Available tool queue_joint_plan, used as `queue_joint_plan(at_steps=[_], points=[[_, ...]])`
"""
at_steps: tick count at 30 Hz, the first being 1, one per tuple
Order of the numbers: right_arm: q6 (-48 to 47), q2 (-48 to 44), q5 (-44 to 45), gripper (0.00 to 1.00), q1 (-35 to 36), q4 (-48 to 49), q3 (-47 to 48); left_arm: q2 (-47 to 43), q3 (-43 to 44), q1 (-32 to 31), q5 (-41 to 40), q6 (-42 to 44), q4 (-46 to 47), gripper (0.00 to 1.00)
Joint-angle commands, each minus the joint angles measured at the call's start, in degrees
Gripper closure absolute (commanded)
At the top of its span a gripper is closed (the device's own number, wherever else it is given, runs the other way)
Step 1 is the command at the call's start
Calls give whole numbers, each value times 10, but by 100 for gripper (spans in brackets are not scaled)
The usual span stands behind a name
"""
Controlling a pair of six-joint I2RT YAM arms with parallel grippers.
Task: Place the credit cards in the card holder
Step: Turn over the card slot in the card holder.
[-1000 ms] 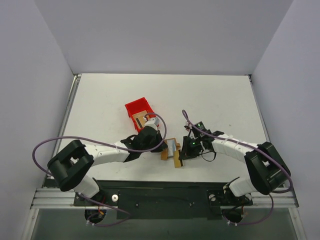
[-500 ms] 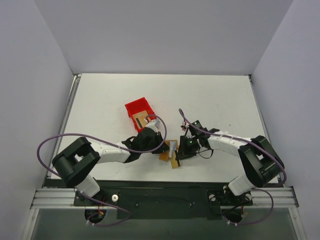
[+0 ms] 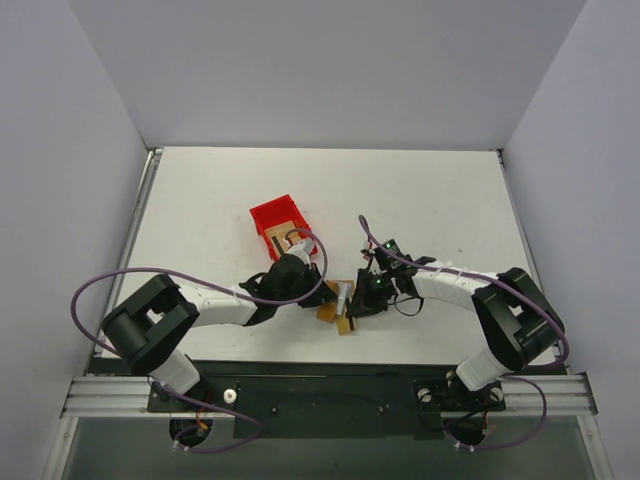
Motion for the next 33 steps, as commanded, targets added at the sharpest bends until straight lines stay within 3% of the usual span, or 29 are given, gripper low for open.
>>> queue_joint_plan(at_steps=[1, 13, 18, 25, 29, 31, 33], points=[[39, 11, 93, 100, -1, 33, 11, -14, -28, -6, 41, -25, -68, 100], [37, 30, 141, 100, 9, -21, 57, -59, -45, 8, 41, -23, -108, 99], [25, 53, 154, 100, 29, -40, 75, -82, -46, 21, 35, -4, -142, 86], [23, 50, 169, 100, 55, -59, 83, -103, -41, 46, 28, 22, -184, 84], [21, 53, 176, 100, 60, -62, 85, -102, -33, 55, 18, 41, -214, 74], [21, 56, 177, 100, 60, -62, 85, -102, -22, 56, -5, 55, -259, 65], [21, 58, 177, 100, 61, -61, 85, -100, -6, 56, -39, 70, -306, 62]])
